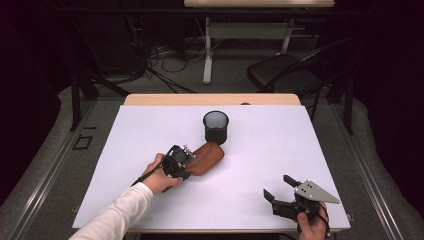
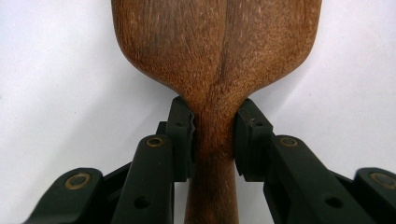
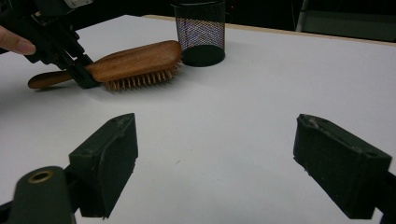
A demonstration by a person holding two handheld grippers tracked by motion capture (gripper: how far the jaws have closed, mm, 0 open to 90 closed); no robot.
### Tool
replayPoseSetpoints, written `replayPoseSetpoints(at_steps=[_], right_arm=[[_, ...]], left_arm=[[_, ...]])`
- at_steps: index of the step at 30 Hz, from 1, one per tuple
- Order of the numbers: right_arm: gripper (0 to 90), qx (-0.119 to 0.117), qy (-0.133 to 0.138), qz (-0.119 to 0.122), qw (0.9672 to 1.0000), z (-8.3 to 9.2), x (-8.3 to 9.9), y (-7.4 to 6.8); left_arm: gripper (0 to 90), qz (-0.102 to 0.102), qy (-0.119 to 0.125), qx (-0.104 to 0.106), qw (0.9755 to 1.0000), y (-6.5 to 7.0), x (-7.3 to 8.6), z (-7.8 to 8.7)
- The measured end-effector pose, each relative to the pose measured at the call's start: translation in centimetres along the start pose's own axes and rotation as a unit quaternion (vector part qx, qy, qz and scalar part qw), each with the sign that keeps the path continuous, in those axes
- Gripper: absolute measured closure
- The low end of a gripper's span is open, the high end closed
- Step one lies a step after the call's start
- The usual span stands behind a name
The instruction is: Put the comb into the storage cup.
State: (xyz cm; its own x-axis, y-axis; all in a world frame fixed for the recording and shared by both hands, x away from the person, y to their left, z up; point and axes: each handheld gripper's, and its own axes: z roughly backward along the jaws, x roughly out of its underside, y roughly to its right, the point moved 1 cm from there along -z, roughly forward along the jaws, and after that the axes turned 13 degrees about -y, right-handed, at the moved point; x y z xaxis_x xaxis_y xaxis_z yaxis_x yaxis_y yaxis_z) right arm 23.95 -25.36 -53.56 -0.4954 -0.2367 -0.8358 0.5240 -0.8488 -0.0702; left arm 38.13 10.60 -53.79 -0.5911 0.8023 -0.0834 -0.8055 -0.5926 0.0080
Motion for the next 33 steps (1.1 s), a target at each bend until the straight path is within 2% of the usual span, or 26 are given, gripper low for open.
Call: replayPoseSetpoints(at_steps=[10, 19, 33], right_arm=[[13.7, 0.000, 0.000, 0.002, 1.0000, 0.03, 0.00, 0.05], [13.8, 0.000, 0.001, 0.002, 1.0000, 0.04, -0.01, 0.04], [13.8, -0.002, 0.002, 0.003, 1.0000, 0.01, -0.01, 0.05]], left_arm=[[72.0, -0.004, -0.003, 0.000, 1.0000, -0.04, 0.04, 0.10], [72.2, 0.010, 0.006, 0.017, 0.9998, -0.20, 0.08, 0.16], [72.5, 0.013, 0.026, 0.033, 0.9990, -0.59, 0.27, 0.22]])
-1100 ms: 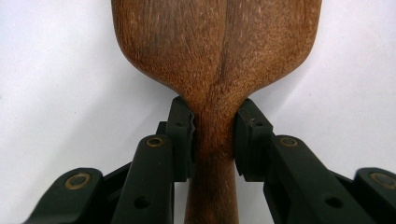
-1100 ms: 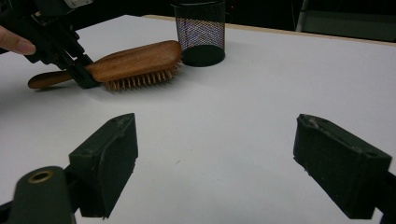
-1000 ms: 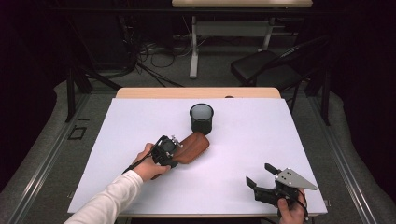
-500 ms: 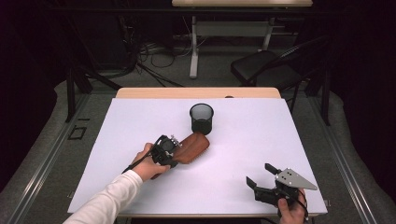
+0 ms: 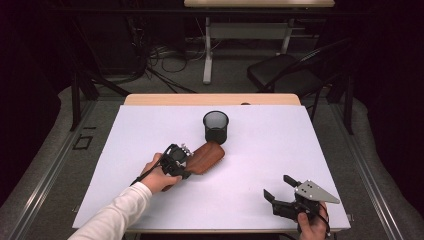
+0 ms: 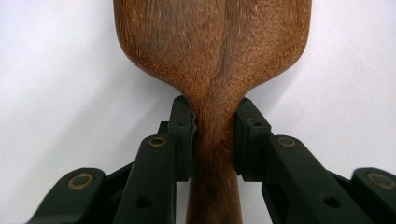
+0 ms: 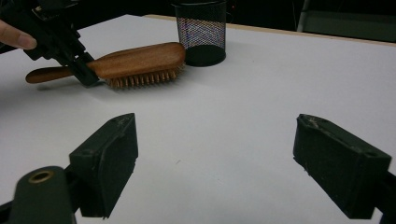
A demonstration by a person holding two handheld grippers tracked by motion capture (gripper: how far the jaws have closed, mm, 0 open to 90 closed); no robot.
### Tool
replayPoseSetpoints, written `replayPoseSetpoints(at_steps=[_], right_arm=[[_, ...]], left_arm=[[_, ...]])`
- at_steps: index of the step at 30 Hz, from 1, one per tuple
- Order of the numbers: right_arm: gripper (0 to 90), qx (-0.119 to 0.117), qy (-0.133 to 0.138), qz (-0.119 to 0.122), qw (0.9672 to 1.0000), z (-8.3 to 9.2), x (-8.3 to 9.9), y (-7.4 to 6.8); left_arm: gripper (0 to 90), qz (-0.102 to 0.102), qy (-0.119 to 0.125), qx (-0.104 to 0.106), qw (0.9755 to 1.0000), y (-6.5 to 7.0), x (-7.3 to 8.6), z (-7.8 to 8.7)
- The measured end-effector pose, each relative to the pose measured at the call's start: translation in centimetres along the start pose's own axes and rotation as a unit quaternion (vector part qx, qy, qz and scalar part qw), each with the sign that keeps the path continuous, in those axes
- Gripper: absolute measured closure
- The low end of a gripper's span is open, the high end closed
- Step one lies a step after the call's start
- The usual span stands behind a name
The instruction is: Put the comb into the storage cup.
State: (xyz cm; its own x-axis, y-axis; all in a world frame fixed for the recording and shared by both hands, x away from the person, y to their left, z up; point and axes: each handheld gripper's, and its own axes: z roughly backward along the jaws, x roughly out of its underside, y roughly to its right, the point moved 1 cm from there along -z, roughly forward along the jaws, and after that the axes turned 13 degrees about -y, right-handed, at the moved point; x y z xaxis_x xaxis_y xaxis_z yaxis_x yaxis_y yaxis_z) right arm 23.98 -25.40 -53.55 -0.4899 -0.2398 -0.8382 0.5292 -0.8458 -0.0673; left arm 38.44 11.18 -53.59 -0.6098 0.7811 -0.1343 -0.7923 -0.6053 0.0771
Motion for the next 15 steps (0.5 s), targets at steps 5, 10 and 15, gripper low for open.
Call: replayPoseSetpoints(at_steps=[5, 10, 15], right_arm=[[13.8, 0.000, 0.000, 0.000, 1.0000, 0.00, 0.00, 0.00], [13.9, -0.001, -0.003, -0.001, 1.0000, 0.02, 0.01, -0.02], [13.9, 0.000, -0.001, -0.001, 1.0000, -0.01, 0.01, -0.03]], left_arm=[[72.6, 0.005, 0.014, 0.013, 0.9998, -0.19, 0.31, -0.17], [72.6, 0.008, 0.028, 0.019, 0.9994, -0.33, 0.59, -0.28], [72.7, 0.010, 0.038, 0.025, 0.9989, -0.45, 0.77, -0.20]])
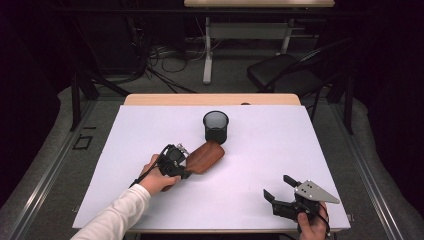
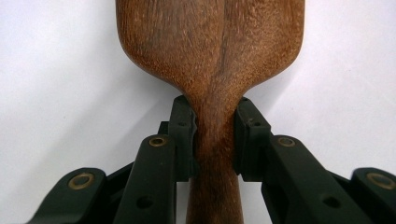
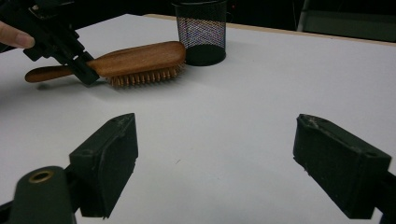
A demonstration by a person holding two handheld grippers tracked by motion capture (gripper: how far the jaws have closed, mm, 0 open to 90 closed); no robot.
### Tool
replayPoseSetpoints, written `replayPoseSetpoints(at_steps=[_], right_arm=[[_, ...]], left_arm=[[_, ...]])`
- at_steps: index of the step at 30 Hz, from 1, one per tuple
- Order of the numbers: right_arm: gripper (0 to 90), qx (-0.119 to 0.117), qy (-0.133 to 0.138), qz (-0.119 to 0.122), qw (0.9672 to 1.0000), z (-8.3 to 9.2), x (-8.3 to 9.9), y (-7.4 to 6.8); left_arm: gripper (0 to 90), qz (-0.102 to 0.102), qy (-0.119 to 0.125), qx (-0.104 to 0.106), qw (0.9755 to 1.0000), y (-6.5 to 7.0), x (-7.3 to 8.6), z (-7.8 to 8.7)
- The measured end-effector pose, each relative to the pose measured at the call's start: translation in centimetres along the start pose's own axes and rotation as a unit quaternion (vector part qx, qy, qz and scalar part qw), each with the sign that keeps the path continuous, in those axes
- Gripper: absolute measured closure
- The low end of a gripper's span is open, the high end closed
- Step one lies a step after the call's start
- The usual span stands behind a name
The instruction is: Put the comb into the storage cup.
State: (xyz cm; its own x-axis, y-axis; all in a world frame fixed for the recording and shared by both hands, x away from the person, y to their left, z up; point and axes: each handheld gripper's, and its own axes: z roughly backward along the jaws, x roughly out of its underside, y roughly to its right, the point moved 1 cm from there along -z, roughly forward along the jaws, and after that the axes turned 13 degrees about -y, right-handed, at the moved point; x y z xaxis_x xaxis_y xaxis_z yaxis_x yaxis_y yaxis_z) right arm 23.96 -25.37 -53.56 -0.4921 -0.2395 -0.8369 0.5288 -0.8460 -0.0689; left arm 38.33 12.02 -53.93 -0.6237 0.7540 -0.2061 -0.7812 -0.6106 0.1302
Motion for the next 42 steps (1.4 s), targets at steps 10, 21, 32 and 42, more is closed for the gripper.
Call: replayPoseSetpoints(at_steps=[10, 21, 32, 42], right_arm=[[13.8, 0.000, -0.002, 0.001, 1.0000, 0.0, 0.0, 0.0], [13.9, 0.000, -0.005, 0.001, 1.0000, 0.0, 0.0, 0.0], [13.8, 0.000, -0.004, 0.001, 1.0000, -0.1, 0.0, -0.1], [13.8, -0.001, -0.005, 0.001, 1.0000, -0.2, 0.0, -0.1]], left_arm=[[72.8, 0.008, 0.019, 0.016, 0.9997, -0.4, 0.7, -0.1], [72.7, 0.016, 0.052, 0.028, 0.9981, -0.1, 1.5, 0.3], [72.9, 0.026, 0.106, 0.045, 0.9930, 0.3, 1.7, 1.6], [72.8, 0.017, 0.143, 0.053, 0.9881, 1.5, 1.9, 2.6]])
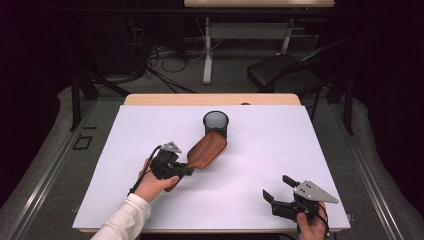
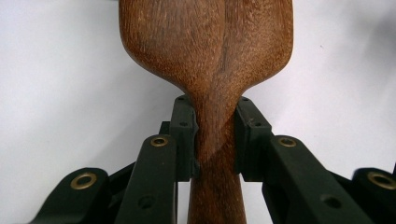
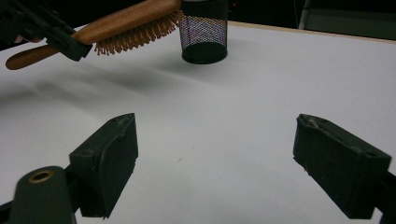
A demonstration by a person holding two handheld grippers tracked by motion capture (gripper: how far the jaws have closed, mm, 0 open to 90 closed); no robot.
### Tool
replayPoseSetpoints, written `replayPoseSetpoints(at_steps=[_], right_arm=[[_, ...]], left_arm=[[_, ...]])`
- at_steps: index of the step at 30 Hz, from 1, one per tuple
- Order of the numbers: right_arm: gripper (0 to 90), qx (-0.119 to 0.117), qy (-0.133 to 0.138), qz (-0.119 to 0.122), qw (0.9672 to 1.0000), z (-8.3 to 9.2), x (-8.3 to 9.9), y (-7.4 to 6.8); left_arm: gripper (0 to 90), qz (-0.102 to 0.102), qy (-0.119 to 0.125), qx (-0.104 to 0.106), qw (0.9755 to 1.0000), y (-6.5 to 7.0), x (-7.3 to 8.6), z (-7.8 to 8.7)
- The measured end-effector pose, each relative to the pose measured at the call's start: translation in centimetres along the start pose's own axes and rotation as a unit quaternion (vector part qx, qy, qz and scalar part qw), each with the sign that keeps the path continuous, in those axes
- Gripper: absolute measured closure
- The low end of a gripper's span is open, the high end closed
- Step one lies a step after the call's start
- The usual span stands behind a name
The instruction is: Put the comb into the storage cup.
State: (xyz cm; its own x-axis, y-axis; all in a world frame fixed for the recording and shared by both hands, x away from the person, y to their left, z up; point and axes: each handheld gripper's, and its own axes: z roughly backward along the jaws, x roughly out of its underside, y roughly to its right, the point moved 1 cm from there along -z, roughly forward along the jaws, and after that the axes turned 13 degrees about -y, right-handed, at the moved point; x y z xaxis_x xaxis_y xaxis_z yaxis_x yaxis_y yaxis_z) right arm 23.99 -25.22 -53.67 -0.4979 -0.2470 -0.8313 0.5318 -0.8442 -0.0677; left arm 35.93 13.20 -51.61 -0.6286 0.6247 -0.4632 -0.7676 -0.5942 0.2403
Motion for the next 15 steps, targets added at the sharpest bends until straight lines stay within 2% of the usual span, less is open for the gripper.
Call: replayPoseSetpoints(at_steps=[4, 15], right_arm=[[13.9, 0.000, 0.000, 0.000, 1.0000, 0.0, 0.0, 0.0], [13.8, -0.001, -0.001, 0.003, 1.0000, 0.0, -0.1, 0.0]], left_arm=[[72.8, -0.001, 0.023, 0.009, 0.9997, 0.4, 0.1, 0.5], [72.8, -0.012, 0.073, 0.015, 0.9972, 0.8, 0.7, 2.1]])
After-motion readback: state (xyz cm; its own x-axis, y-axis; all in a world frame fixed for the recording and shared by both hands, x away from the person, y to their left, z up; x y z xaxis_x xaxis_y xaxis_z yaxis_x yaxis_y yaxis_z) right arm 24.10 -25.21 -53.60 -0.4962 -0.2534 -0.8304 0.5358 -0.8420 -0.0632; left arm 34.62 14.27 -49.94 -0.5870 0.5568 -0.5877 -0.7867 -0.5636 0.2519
